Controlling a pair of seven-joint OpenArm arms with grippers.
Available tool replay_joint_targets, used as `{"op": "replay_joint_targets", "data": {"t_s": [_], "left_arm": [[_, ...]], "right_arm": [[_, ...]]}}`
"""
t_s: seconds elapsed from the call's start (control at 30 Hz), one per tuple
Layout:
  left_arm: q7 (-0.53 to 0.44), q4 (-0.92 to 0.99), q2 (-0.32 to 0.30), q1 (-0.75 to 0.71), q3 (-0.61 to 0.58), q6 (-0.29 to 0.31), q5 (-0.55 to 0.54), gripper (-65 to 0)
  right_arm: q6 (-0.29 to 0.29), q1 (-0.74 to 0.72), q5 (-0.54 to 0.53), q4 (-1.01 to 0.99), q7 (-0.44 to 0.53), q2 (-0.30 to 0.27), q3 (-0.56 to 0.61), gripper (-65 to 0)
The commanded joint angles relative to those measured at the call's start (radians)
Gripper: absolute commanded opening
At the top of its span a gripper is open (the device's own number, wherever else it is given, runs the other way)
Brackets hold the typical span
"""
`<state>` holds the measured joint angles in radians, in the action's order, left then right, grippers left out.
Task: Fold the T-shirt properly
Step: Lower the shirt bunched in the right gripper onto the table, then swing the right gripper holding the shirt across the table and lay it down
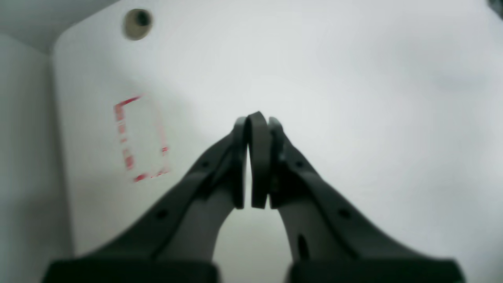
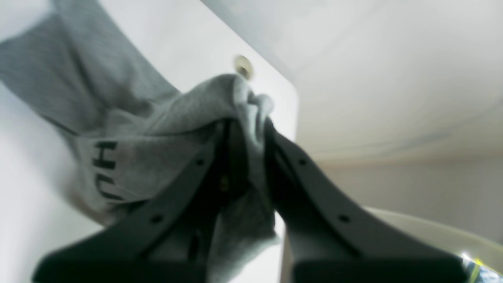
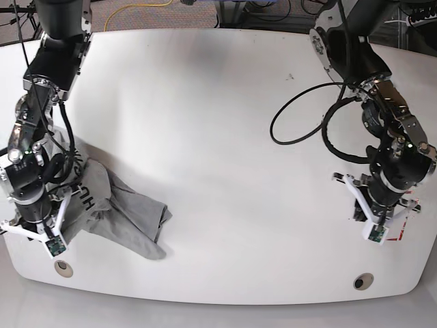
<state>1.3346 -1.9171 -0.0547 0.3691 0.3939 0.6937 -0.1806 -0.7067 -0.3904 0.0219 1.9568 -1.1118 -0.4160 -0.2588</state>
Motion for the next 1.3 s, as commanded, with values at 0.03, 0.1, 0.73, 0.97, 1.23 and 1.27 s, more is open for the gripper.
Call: {"op": "replay_joint_targets", "data": {"t_s": [0.03, 0.1, 0.73, 0.97, 1.23, 1.27], "left_arm": [[-0.019, -0.017, -0.064, 0.026, 0.078, 0.002, 0.0, -65.0], [-0.019, -0.017, -0.093, 0.026, 0.106, 0.002, 0.0, -65.0], [-0.017, -0.015, -0.317, 0.017, 0.337, 0.004, 0.0, -65.0], [-0.019, -0.012, -0.377, 0.015, 0.368, 0.004, 0.0, -65.0], [-0.019, -0.011, -0.402, 0.005, 0.385, 0.004, 0.0, -65.0], [-0.019, -0.011, -0.402, 0.001, 0.385, 0.004, 0.0, -65.0]], "right_arm": [[0.009, -0.046, -0.004, 0.017, 0.016, 0.052, 0.098, -62.8], [0.009, -0.048, -0.003, 0.025, 0.016, 0.07, 0.135, -62.8], [0.009, 0.021, -0.003, 0.033, 0.016, 0.381, 0.393, -62.6], [0.009, 0.035, 0.105, 0.039, 0.016, 0.49, 0.609, -62.6], [0.009, 0.028, 0.257, 0.043, 0.019, 0.573, 0.886, -62.6], [0.009, 0.028, 0.266, 0.048, 0.019, 0.573, 0.901, -62.6]]}}
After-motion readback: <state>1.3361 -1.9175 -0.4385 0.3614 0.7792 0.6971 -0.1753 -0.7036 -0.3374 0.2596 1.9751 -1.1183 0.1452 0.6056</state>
